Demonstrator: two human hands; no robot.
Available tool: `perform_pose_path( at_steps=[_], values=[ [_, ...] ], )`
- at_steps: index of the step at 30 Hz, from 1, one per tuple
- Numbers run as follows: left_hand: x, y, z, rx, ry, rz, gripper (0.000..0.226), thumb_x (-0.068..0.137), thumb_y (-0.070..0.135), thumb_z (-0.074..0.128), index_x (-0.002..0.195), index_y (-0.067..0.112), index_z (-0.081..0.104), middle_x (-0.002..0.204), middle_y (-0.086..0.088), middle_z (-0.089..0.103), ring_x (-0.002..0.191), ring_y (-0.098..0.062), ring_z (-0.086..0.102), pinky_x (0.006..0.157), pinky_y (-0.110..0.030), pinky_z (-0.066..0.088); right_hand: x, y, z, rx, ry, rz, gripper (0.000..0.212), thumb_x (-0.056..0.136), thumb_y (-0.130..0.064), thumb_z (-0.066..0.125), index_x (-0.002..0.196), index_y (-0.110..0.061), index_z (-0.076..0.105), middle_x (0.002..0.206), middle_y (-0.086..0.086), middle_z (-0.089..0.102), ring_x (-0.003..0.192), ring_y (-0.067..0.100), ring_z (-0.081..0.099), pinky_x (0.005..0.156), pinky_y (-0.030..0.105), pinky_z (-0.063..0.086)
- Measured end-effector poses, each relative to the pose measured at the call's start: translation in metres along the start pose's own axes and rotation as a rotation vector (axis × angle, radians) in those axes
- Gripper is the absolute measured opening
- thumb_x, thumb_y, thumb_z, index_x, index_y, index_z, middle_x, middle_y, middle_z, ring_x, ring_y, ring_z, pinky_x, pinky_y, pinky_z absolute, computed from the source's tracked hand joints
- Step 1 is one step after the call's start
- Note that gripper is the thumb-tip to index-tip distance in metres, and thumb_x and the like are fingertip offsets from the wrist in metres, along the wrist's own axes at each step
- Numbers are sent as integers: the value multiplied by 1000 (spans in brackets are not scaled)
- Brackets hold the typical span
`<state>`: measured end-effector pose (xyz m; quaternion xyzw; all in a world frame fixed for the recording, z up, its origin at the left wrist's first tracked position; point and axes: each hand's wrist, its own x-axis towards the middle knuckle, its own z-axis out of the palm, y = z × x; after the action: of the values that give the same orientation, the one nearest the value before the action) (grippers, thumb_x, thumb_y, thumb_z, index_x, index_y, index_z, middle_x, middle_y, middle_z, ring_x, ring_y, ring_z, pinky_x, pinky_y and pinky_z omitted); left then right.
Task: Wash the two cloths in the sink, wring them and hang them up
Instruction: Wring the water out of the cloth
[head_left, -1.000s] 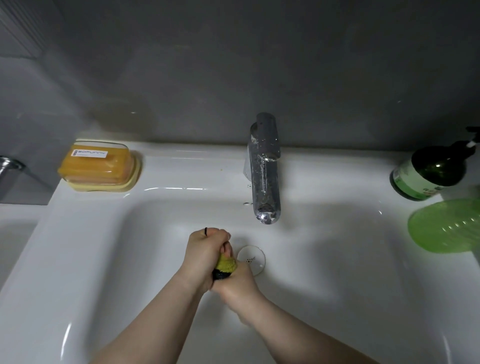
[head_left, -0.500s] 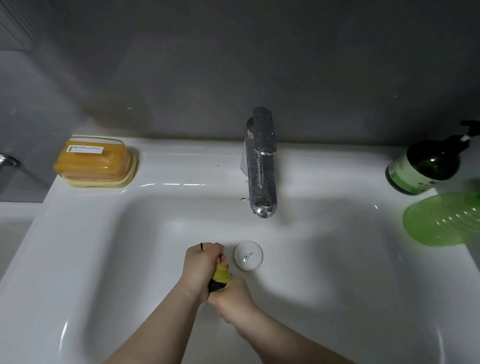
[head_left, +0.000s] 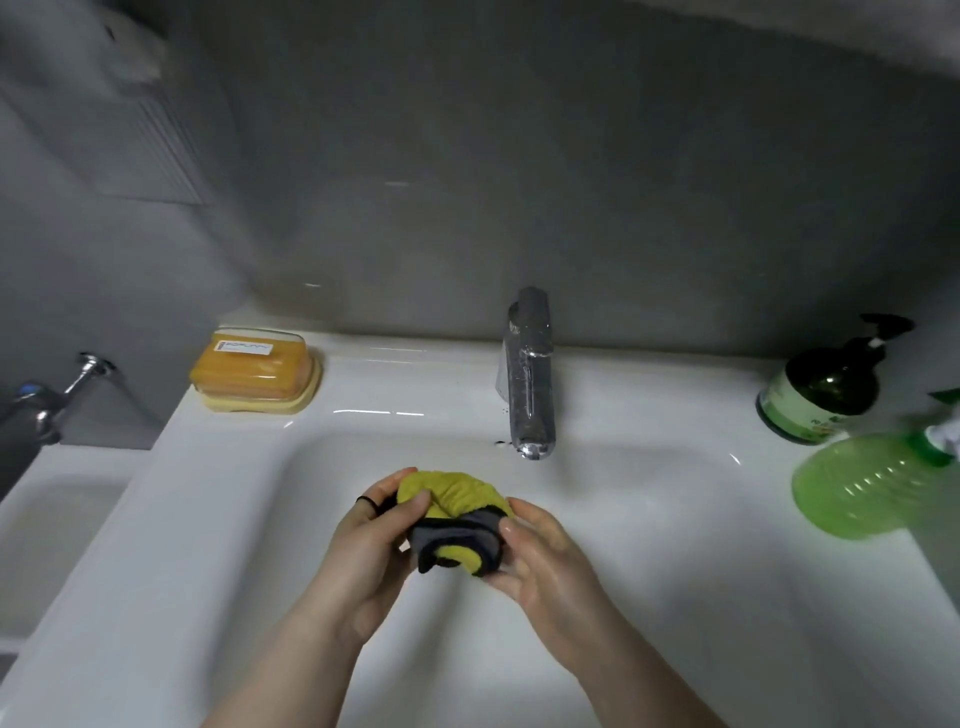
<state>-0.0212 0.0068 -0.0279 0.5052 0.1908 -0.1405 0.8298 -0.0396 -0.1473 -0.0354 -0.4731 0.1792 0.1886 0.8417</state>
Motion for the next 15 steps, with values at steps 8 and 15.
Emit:
perform_pose_path(
  at_steps=[8, 15],
  values=[
    [-25, -1, 21, 2, 143, 115, 25, 85, 5, 56, 110, 7, 52, 85, -10, 61, 67, -21, 61, 50, -26, 49, -33, 10, 20, -869, 169, -516, 39, 65, -25, 73, 82, -41, 42, 91, -20, 45, 84, -4, 50, 75, 9, 39],
    [-45, 7, 32, 15, -74, 178, 34, 85, -4, 48, 99, 25, 57, 102, -2, 67, 89, -14, 65, 63, -16, 54, -38, -20, 22, -387, -47, -223, 20, 91, -5, 46, 89, -21, 59, 69, 1, 65, 48, 5, 60, 48, 17, 48]
  ],
)
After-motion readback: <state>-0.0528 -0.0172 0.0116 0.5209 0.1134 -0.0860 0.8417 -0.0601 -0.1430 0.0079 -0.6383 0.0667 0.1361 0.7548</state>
